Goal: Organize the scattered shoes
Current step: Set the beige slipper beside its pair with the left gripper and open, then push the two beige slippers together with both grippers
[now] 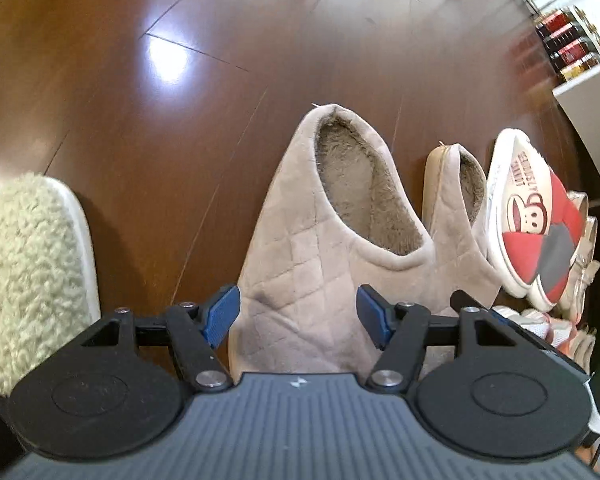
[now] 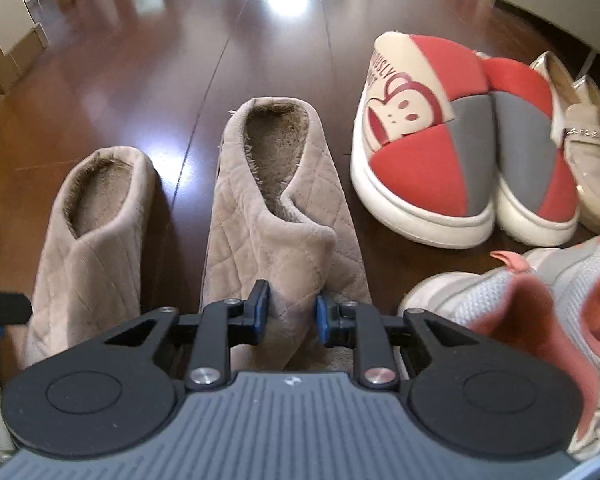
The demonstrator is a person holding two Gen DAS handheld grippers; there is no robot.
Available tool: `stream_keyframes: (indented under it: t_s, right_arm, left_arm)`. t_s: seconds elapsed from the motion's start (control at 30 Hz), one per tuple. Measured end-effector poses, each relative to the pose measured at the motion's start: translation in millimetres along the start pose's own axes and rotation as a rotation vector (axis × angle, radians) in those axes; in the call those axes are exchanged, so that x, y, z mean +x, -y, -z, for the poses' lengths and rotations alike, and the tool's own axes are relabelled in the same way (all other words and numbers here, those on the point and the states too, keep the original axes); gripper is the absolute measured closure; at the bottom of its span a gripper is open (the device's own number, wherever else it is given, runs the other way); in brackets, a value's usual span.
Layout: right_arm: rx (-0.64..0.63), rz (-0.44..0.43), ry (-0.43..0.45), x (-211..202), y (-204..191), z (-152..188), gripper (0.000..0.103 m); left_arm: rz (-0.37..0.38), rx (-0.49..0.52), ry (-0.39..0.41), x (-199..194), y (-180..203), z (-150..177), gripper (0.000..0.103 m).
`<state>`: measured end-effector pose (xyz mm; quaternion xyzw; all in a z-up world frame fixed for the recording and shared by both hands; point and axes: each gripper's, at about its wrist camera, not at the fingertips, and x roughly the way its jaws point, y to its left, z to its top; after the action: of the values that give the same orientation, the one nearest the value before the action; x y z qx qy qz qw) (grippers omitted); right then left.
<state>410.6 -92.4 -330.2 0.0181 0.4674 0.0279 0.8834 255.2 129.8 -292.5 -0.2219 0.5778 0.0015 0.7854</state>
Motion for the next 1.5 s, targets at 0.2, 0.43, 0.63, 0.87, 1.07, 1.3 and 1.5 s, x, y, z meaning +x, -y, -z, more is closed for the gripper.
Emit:
stream_keyframes:
  t_s: [0.2, 0.43, 0.63, 0.87, 1.07, 1.3, 1.5]
  right_arm:
    - [0.137, -0.026, -0.003, -34.7, 9.7, -4.3, 0.04]
    - [0.005, -0.175, -0.11, -76.1, -81.1, 66.3, 0.039]
    - [-0.218, -0.109, -0.086, -57.0, -134.4, 103.7, 0.049]
    - [-0.121, -0.076, -0.09, -50.4, -121.7, 91.0, 0.058]
    - [-0.05, -0.077, -0.109, -55.6, -123.8, 89.4, 0.058]
    - [0.037, -0.052, -0.131, -78.1, -110.2, 92.0, 0.055]
    - [0.044, -0.074, -0.157, -81.5, -102.0, 83.1, 0.047]
  left_arm:
    - [-0.032, -0.026, 0.038, 2.9, -10.2, -9.7, 0.038]
    - [0.019, -0.063, 0.022, 30.5, -8.7, -33.7, 0.037]
    - [-0.012, -0.026, -0.014, 58.6, 4.1, -43.0, 0.037]
    - [0.019, 0.003, -0.02, 75.9, 25.5, -55.2, 0.037]
    - [0.015, 0.098, -0.029, 82.9, 52.1, -55.5, 0.037]
    - [0.015, 0.128, -0.043, 93.3, 73.3, -56.0, 0.037]
    - [-0.025, 0.13, -0.027, 75.5, 81.1, -61.5, 0.037]
